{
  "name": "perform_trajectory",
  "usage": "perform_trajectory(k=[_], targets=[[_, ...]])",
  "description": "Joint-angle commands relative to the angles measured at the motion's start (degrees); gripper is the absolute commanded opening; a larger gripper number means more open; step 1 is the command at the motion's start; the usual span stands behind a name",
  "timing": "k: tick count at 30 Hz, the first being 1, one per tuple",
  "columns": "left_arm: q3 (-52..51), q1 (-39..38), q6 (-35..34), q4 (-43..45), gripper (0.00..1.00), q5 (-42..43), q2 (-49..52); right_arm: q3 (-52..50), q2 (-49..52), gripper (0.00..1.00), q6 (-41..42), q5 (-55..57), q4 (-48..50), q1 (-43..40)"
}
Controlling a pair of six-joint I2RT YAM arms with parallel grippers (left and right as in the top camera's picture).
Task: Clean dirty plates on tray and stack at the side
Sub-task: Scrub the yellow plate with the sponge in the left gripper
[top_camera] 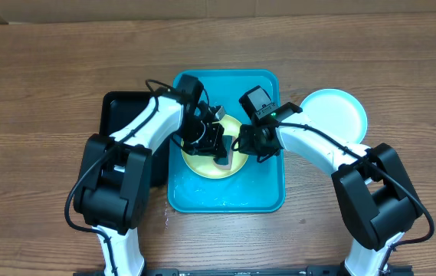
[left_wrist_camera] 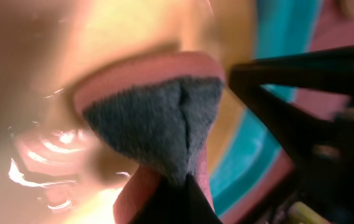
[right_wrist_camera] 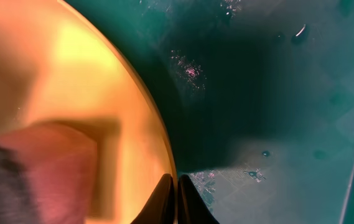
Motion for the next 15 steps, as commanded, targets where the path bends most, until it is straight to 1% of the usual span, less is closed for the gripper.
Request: perform_trajectory(k=[1,4,9,11,15], targets=[[7.26,1.09,1.86,-2.93,0.04,-0.31,-1.22,0.61,0.39,0.04,-0.04,-0.13,0.28,0.35],[10.47,1.05,1.16,-5.75,0.04,-6.93,-2.51,0.61,0.39,0.04,-0.04,-0.13,0.31,0.35],[10.16,1.01,-2.16,-6.78,0.04,-16.59,-2.60,0.61,0.39,0.04,-0.04,-0.13,0.28,0.35],[9.31,0.94,-2.71,-6.73,0.04,-19.82,-2.60,0.61,0.39,0.04,-0.04,-0.13,0.28,0.35],[6.86,0.87,-3.37,-5.86,0.04,-23.45,-2.60,0.61,0.39,0.04,-0.04,-0.13,0.33,0.35]])
